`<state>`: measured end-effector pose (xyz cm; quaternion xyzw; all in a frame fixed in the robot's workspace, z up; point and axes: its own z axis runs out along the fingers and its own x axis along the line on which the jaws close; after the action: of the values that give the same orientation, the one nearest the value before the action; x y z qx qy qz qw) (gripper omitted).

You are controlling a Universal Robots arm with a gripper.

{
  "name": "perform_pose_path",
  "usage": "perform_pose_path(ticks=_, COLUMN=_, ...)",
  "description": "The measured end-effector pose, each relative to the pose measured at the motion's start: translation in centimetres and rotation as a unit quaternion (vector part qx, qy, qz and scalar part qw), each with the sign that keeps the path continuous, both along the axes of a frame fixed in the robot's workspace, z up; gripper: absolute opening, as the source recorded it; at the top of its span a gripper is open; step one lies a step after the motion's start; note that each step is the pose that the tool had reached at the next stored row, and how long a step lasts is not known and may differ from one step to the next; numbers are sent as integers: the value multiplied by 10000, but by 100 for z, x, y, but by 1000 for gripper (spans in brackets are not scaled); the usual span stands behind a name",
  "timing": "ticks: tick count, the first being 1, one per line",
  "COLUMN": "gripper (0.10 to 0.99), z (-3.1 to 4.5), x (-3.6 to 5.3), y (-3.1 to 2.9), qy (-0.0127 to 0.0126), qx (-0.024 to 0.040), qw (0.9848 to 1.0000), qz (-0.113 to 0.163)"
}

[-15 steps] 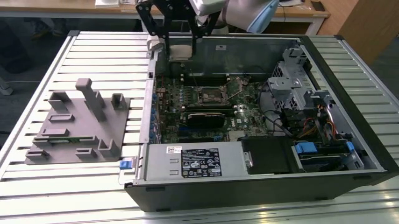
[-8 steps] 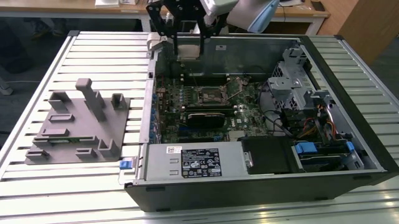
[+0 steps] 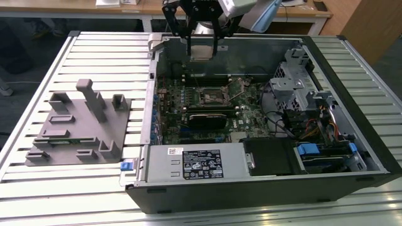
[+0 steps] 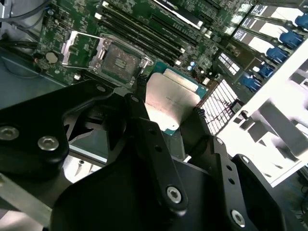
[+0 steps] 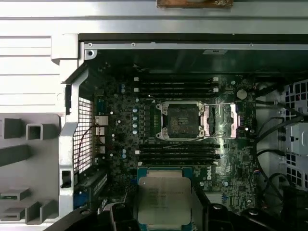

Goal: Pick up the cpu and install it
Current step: 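Pick up the cpu and move it towards the insertion slot, then place the cpu into insertion slot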

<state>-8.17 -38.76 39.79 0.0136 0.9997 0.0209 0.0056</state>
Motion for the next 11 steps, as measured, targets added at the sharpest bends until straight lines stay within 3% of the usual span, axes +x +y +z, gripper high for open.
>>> perform_pose_path(ticks=8, gripper=533, z=-3, x=201, y=0, qy=0, qx=0, qw=10000, qz=-11)
perform_pose_path(ticks=11, gripper=533, z=-6, x=239, y=-1, qy=0, qx=0, qw=10000, qz=-18)
